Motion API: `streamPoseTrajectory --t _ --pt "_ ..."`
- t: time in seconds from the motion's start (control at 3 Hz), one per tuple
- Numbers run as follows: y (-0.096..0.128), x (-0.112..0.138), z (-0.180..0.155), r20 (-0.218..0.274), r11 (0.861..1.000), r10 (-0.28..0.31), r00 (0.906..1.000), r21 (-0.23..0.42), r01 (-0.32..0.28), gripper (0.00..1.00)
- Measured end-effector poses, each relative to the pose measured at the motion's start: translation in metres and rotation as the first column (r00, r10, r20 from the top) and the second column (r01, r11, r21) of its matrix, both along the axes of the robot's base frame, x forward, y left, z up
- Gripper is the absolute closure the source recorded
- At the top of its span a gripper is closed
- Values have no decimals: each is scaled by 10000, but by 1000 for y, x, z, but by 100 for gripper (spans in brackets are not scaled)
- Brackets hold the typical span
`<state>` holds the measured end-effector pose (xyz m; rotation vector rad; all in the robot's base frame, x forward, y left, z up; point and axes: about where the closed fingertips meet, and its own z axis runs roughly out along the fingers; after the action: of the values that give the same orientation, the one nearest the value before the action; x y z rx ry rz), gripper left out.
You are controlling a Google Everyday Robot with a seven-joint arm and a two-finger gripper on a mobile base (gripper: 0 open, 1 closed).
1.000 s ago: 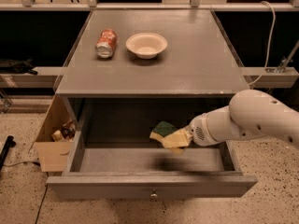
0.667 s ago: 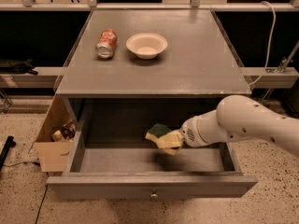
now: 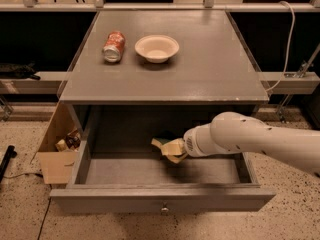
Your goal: Place sponge into top drawer
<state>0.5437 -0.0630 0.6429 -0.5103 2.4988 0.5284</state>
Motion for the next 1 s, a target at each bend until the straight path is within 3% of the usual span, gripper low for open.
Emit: streamPoseTrajectory --t 0.33,0.67,1.0 --pt "0 0 0 0 10000 0 10000 0 0 100" --pt "0 0 0 0 10000 1 10000 0 -1 82" --pt "0 0 0 0 10000 2 10000 0 -2 58"
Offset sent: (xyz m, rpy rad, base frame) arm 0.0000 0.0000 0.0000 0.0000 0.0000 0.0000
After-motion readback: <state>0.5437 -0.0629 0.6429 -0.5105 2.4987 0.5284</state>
